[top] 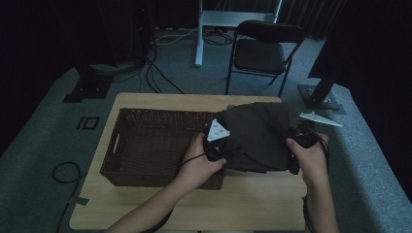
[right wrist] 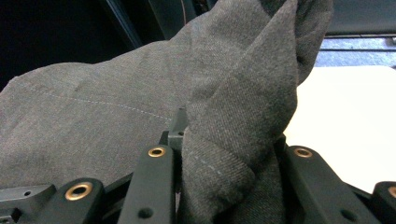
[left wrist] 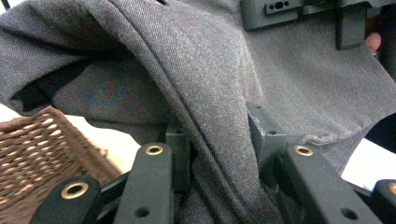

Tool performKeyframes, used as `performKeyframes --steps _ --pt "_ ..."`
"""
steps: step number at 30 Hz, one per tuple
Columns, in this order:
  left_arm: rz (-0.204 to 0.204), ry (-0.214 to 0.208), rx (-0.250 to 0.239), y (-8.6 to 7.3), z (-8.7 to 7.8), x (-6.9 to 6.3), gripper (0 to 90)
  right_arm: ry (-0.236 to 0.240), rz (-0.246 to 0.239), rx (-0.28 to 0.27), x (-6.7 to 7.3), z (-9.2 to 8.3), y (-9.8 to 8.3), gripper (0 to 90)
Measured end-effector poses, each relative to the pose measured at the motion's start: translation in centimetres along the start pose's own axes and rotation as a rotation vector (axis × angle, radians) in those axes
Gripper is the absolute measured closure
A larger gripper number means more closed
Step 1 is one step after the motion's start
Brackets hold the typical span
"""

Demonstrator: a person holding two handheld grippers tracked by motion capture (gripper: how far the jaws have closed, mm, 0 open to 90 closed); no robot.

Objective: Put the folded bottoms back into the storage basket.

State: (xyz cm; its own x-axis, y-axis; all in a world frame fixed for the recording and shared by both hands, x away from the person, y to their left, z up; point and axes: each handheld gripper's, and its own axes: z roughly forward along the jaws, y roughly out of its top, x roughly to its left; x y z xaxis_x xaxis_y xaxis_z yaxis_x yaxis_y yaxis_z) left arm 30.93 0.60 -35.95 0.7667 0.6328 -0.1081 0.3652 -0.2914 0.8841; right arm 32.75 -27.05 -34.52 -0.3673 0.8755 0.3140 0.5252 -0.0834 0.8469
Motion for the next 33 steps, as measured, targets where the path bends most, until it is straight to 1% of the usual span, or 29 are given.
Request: performKeyframes --steps 6,7,11,12,15,19,21,22,25,30,33 --pt "-0.015 0.01 -0.013 -0.5 -1.6 1.7 67.3 0.026 -0.014 0.009 1.8 1.4 0.7 67.0" --pt "-0.009 0.013 -0.011 -0.6 -1.8 1.9 67.3 0.028 -0.016 0.01 2.1 1.6 0.8 67.0" --pt "-0.011 0.025 -0.012 -0.7 -3.0 2.9 67.2 0.044 -0.024 0.018 3.3 2.6 1.3 67.0" --pt "-0.011 0.025 -0.012 -0.7 -3.0 2.9 67.2 0.044 -0.024 0.018 3.3 2.6 1.3 67.0" --pt "-0.012 0.032 -0.014 -0.7 -3.8 3.8 67.2 0.055 -0.027 0.019 4.1 3.3 1.6 67.0" --pt "-0.005 0.038 -0.013 -0.8 -5.0 4.8 67.2 0.074 -0.027 0.021 5.3 4.2 1.9 67.0" --pt "-0.005 0.042 -0.016 -0.9 -5.6 5.3 67.1 0.079 -0.036 0.022 5.9 4.7 1.9 67.0" --pt "0.009 0.044 -0.011 -1.0 -5.8 5.5 67.1 0.084 -0.034 0.02 6.2 4.9 2.0 66.9" --pt "0.012 0.061 -0.006 -1.3 -6.5 6.3 67.0 0.089 -0.039 0.024 7.2 5.7 2.1 67.0" --pt "-0.003 0.081 0.001 -1.9 -7.9 7.7 67.0 0.115 -0.026 0.033 8.6 7.2 2.0 67.0" --pt "-0.01 0.091 0.007 -2.5 -8.5 8.6 67.0 0.122 -0.028 0.045 9.5 8.2 1.9 67.0"
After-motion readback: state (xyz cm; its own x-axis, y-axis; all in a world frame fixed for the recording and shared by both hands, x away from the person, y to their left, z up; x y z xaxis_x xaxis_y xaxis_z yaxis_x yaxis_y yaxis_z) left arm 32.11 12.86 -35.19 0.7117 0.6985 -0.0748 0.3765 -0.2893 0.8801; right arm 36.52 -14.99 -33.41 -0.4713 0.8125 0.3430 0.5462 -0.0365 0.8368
